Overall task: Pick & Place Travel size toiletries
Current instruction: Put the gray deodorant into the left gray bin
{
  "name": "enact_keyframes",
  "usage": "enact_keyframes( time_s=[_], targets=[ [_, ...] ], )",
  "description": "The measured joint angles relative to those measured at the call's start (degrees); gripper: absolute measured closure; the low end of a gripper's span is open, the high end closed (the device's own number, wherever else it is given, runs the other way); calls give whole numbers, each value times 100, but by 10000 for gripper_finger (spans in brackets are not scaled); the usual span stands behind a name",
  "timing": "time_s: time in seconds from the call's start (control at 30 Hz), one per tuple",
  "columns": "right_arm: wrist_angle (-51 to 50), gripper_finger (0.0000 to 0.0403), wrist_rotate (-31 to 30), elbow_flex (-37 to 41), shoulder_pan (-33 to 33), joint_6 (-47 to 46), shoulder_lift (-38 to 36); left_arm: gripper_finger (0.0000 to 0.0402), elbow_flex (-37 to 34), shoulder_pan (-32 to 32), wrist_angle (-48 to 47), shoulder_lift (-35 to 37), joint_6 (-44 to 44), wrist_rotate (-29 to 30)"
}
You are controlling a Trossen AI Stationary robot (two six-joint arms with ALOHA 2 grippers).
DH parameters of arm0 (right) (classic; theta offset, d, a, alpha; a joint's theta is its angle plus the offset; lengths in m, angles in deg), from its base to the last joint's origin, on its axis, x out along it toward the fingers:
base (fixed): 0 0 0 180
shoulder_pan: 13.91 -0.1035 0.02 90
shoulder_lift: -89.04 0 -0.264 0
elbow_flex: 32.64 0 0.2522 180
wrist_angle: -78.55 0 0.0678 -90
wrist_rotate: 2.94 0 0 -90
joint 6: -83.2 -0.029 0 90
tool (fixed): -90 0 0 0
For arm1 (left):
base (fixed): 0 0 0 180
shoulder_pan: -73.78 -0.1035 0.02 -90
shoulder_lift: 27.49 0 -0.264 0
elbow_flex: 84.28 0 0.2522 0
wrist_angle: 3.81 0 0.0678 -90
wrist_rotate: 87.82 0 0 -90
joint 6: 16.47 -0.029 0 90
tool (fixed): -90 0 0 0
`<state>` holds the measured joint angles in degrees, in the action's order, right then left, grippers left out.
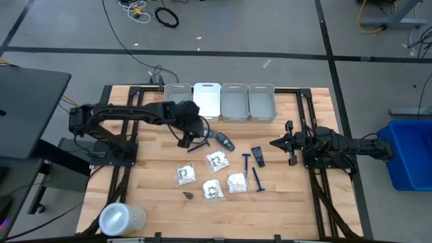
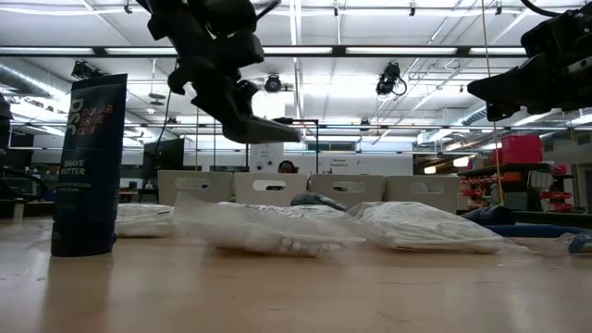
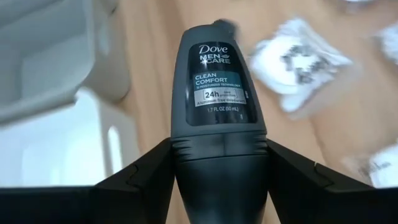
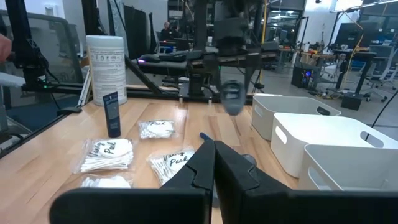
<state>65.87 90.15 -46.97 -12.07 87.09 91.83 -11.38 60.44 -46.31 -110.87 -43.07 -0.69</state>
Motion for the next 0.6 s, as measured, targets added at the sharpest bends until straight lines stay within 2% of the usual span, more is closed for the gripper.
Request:
enact_keyframes(
  time_s=[0.13,0.33,0.6],
  targets=[
    [0,389,2,1,-1,0,0,185,0,-188,5,-1,595,89],
    [0,389,2,0,1,0,0,181,0,-427,6,-1,872,215],
    [0,389,0,0,1,0,0,183,0,-965,52,-4,1312,1241]
  ],
)
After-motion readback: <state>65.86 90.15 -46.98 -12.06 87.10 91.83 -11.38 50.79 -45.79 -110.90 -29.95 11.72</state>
